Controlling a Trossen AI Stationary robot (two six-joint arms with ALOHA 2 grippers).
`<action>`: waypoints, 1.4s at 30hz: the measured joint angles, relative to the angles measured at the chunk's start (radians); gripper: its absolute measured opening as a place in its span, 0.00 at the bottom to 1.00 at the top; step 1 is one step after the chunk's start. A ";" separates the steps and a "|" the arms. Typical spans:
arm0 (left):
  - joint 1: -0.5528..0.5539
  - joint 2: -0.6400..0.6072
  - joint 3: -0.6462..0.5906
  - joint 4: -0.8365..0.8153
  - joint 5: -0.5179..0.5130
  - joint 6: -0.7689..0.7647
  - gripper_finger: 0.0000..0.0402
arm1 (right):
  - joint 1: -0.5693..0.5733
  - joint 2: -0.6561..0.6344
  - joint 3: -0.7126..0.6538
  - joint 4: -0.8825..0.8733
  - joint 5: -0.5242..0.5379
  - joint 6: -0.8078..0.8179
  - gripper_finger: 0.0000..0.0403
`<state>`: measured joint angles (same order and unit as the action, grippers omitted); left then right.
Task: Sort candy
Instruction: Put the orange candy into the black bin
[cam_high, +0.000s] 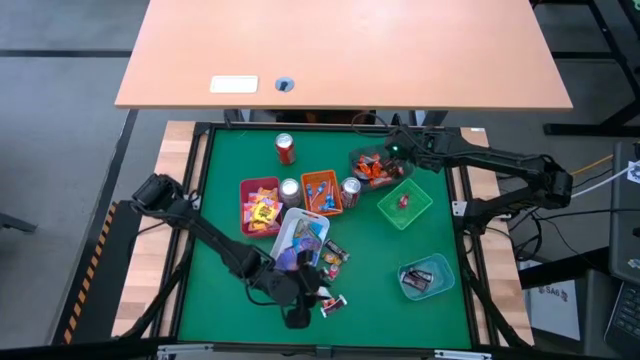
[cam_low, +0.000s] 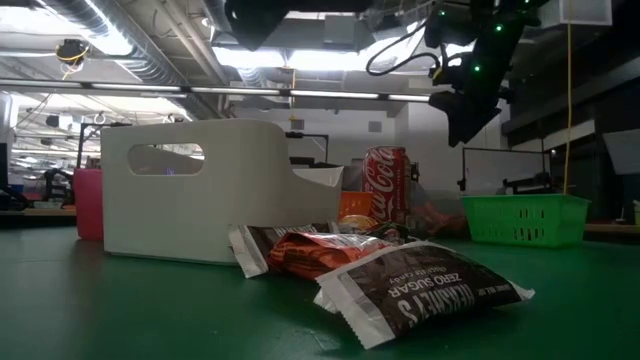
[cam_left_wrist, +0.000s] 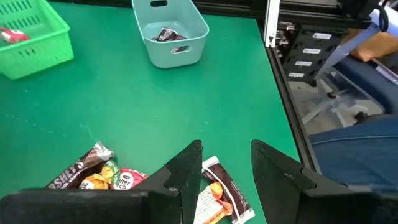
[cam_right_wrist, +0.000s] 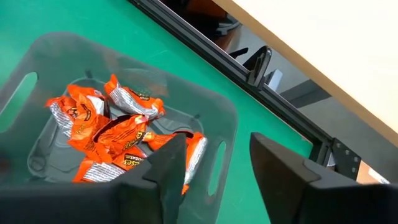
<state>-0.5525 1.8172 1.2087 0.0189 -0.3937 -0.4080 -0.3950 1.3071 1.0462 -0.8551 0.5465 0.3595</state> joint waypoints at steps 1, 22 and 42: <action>-0.006 0.000 0.000 0.000 -0.010 0.000 0.31 | 0.000 0.000 0.000 0.000 0.000 0.000 0.45; -0.095 0.077 0.012 0.124 -0.072 0.160 0.31 | 0.000 0.000 0.000 -0.001 0.002 0.000 0.48; 0.017 0.128 0.203 -0.080 0.052 0.358 0.31 | 0.001 0.000 0.000 -0.003 -0.009 0.000 0.48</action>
<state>-0.5351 1.9453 1.4113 -0.0615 -0.3422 -0.0502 -0.3939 1.3071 1.0462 -0.8581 0.5370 0.3599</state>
